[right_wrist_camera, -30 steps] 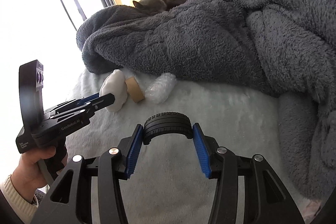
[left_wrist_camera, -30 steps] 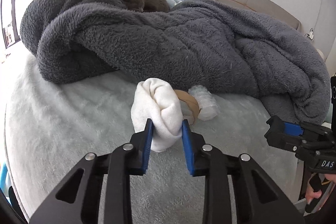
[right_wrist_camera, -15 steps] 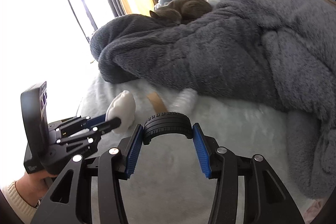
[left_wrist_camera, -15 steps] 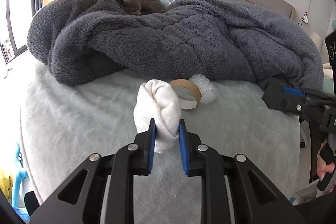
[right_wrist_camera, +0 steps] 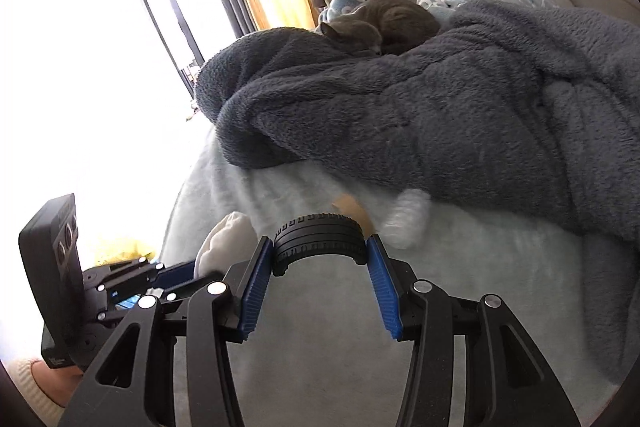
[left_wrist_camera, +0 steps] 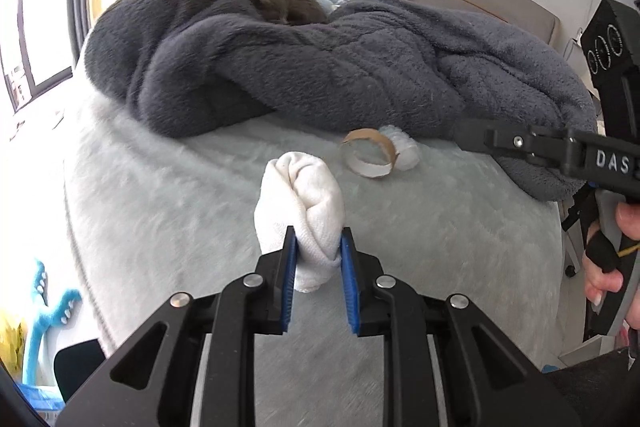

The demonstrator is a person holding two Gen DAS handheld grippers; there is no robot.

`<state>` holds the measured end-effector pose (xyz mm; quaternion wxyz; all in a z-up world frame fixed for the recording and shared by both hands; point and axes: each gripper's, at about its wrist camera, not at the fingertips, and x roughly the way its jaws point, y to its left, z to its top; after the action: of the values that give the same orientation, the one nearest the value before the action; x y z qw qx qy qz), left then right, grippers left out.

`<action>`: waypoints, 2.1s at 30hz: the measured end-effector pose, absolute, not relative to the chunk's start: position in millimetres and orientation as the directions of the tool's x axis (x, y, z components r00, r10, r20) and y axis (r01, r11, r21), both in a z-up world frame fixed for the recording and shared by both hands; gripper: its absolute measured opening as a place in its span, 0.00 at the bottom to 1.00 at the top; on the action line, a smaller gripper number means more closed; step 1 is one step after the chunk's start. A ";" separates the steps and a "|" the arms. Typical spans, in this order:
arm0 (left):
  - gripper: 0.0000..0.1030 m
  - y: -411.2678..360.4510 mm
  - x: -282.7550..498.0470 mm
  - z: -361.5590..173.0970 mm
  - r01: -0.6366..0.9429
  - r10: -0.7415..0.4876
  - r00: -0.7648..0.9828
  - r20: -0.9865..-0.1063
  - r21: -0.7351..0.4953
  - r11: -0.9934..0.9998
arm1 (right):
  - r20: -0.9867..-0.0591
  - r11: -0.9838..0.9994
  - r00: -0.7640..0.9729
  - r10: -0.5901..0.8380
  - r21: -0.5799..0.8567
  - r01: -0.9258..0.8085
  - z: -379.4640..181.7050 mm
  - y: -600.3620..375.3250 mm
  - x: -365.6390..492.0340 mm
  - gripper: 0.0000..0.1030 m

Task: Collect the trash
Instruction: 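Lift the ring and sock and carry both toward the teal bin, then open both tools over the teal bin to drop the sock and ring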

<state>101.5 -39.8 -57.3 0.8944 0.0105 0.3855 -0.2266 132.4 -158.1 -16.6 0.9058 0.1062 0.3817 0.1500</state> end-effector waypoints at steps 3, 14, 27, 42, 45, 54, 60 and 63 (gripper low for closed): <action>0.22 -24.0 99.6 -54.8 0.387 -0.374 0.614 -0.695 -0.149 0.910 | -0.662 0.926 0.652 0.369 0.325 -0.194 -17.5 -148.3 137.1 0.48; 0.22 49.8 93.3 -46.3 0.276 -0.292 0.654 -0.698 -0.139 0.951 | -0.672 0.909 0.612 0.417 0.323 -0.264 -21.7 -85.0 151.0 0.48; 0.22 134.6 81.7 -57.5 0.165 -0.204 0.643 -0.738 -0.126 0.978 | -0.659 0.865 0.565 0.497 0.326 -0.380 -20.4 6.0 159.2 0.48; 0.22 213.8 69.3 -108.7 0.027 -0.180 0.506 -0.843 -0.193 0.981 | -0.661 0.793 0.473 0.582 0.332 -0.511 -31.7 116.2 157.0 0.48; 0.22 225.2 66.8 -122.8 0.008 -0.177 0.463 -0.869 -0.195 0.981 | -0.669 0.783 0.454 0.589 0.333 -0.525 -36.2 131.6 160.2 0.48; 0.25 252.0 57.2 -164.4 -0.020 -0.203 0.302 -0.931 -0.219 0.976 | -0.706 0.764 0.393 0.589 0.327 -0.557 -54.9 176.3 162.4 0.48; 0.54 268.2 46.0 -166.6 -0.040 -0.192 0.285 -0.939 -0.212 0.976 | -0.751 0.765 0.349 0.561 0.308 -0.566 -78.0 200.1 165.4 0.48; 0.58 278.8 42.1 -161.2 -0.046 -0.187 0.303 -0.935 -0.210 0.977 | -0.770 0.766 0.326 0.549 0.307 -0.565 -86.6 205.7 165.0 0.47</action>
<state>42.1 278.8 -161.2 0.8009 -0.0990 0.5889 -0.0439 165.0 205.7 -86.6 0.8141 -0.0084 0.4693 0.3421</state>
